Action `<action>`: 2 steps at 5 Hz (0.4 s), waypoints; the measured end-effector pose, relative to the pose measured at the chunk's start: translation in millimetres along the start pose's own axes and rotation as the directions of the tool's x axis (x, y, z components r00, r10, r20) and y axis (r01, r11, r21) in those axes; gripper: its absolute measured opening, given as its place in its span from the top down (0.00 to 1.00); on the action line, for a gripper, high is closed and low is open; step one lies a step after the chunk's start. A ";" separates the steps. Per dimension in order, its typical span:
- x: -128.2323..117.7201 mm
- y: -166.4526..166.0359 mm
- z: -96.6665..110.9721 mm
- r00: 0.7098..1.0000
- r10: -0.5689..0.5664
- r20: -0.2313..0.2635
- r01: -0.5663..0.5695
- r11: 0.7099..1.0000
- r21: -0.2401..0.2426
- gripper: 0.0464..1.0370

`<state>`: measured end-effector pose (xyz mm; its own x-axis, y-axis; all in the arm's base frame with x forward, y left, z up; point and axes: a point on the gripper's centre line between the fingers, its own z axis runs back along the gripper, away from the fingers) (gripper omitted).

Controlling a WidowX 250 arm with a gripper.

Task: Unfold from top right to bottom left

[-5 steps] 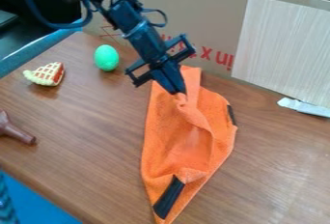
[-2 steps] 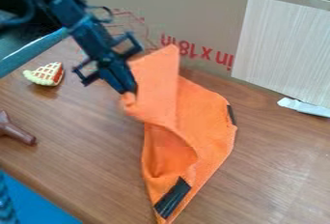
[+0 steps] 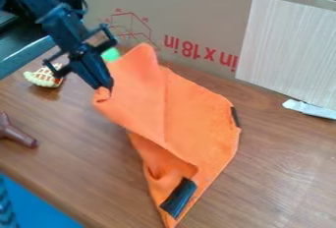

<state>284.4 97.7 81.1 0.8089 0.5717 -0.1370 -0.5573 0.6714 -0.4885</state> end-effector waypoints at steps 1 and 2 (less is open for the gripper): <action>5.4 4.0 13.2 1.000 0.000 0.001 0.000 0.999 0.048 1.00; 5.4 10.7 13.8 1.000 0.015 -0.006 -0.014 0.996 0.091 1.00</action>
<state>280.2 114.5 87.0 0.8018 0.5786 -0.1493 -0.5832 0.7035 -0.4060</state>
